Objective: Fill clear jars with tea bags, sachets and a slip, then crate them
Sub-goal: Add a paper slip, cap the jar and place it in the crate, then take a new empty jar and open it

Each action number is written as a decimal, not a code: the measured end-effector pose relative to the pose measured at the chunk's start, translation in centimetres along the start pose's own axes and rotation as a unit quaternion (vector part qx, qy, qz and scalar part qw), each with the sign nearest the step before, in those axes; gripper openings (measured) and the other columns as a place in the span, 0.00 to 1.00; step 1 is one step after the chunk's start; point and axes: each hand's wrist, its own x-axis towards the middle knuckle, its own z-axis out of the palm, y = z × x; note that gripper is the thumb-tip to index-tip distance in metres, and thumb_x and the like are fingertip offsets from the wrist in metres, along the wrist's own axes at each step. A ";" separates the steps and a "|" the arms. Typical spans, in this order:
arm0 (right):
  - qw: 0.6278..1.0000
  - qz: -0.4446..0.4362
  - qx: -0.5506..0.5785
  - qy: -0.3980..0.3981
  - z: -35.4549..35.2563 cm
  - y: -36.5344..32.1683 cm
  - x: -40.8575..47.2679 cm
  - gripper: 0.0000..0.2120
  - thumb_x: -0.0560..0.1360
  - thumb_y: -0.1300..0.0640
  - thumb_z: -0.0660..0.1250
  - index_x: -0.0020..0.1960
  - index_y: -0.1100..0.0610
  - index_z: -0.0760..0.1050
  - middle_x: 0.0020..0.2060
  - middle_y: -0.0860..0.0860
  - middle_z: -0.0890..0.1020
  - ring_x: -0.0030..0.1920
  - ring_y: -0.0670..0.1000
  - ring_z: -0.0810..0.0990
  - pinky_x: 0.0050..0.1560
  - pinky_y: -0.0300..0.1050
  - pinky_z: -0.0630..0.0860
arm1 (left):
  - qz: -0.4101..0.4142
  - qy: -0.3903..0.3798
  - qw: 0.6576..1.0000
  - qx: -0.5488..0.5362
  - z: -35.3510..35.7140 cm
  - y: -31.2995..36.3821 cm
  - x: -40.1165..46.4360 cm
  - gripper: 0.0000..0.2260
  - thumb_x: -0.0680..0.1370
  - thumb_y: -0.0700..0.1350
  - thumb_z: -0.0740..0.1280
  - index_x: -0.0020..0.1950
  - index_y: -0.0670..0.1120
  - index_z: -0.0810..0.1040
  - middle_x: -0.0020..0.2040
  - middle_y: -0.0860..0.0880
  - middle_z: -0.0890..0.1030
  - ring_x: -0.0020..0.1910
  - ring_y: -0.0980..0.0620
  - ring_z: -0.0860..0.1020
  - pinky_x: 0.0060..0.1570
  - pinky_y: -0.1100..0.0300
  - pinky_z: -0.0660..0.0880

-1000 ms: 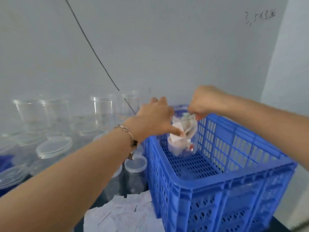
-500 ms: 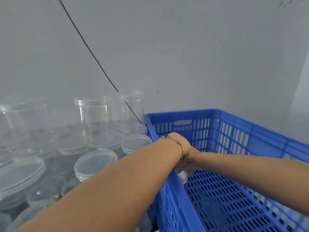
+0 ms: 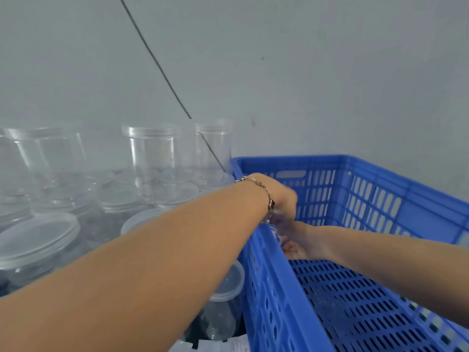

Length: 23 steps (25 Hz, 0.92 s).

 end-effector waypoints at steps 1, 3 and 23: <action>1.000 0.019 0.002 -0.007 -0.2 -0.3 0.0 0.21 0.82 0.57 0.57 0.72 0.64 0.62 0.58 0.62 0.75 0.40 0.57 0.81 0.34 0.45 0.81 | 0.016 0.087 0.996 -0.024 -0.5 -0.7 -1.1 0.10 0.78 0.45 0.63 0.55 0.43 0.81 0.54 0.47 0.81 0.50 0.48 0.78 0.50 0.54 0.77; 0.992 0.055 -0.107 0.034 0.3 -2.2 -1.8 0.18 0.81 0.57 0.58 0.67 0.64 0.69 0.53 0.60 0.81 0.44 0.56 0.82 0.34 0.43 0.79 | 0.013 0.232 0.971 -0.056 -1.6 -2.8 -4.3 0.12 0.78 0.42 0.61 0.56 0.43 0.81 0.57 0.46 0.81 0.56 0.45 0.78 0.57 0.52 0.75; 0.945 -0.322 -0.024 0.042 13.4 -12.7 -14.4 0.12 0.75 0.69 0.62 0.56 0.61 0.75 0.48 0.54 0.78 0.46 0.50 0.78 0.39 0.39 0.75 | -0.211 0.469 0.732 -0.447 5.3 -14.1 -17.9 0.43 0.72 0.61 0.70 0.77 0.41 0.54 0.72 0.41 0.67 0.69 0.43 0.68 0.54 0.59 0.64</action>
